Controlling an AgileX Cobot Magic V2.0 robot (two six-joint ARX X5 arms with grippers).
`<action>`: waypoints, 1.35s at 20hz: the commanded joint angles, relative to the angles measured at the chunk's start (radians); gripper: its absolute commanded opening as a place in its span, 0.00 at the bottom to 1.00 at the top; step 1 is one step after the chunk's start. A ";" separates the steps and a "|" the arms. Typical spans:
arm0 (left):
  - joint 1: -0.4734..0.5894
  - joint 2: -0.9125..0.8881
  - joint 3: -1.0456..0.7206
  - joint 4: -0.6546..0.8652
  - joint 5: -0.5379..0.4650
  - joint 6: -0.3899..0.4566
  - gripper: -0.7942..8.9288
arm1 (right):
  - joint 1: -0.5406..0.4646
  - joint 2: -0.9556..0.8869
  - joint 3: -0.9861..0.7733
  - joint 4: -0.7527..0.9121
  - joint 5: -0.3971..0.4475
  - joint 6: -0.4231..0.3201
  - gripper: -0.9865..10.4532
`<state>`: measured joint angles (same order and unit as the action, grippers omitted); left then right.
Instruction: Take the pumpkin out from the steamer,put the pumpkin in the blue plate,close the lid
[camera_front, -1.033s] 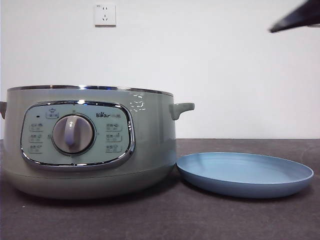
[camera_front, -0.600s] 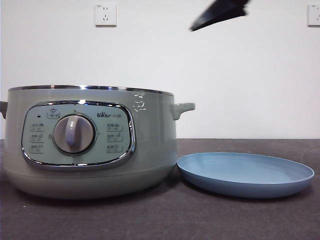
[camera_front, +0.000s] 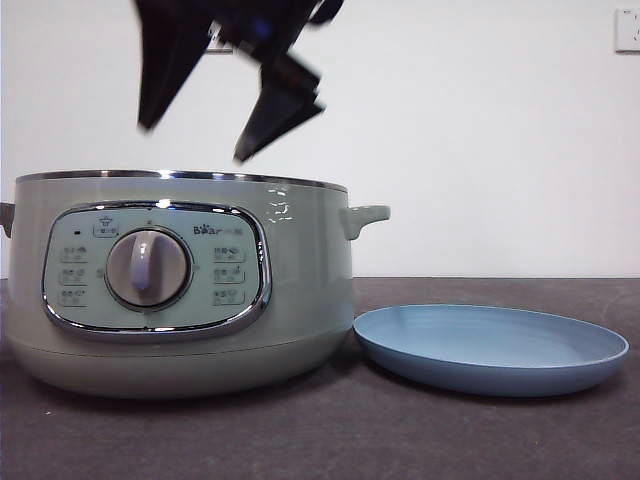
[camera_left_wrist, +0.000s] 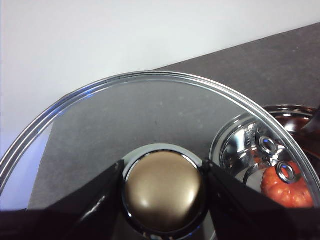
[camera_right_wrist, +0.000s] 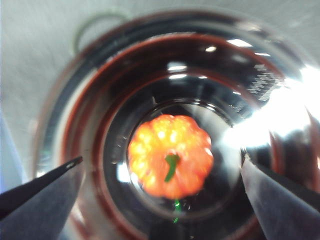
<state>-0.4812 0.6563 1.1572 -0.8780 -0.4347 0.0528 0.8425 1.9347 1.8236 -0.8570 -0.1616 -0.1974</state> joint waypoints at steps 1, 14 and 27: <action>-0.003 -0.013 0.009 0.036 -0.008 0.000 0.07 | 0.014 0.065 0.001 0.034 0.009 -0.043 0.72; -0.003 -0.013 0.009 0.015 -0.007 -0.001 0.07 | 0.023 0.220 0.001 0.084 0.014 -0.096 0.08; -0.003 -0.009 0.009 0.122 0.057 0.000 0.07 | -0.133 -0.190 0.013 -0.327 0.013 -0.027 0.08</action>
<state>-0.4812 0.6579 1.1572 -0.8082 -0.3721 0.0525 0.7071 1.7386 1.8381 -1.1892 -0.1478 -0.2493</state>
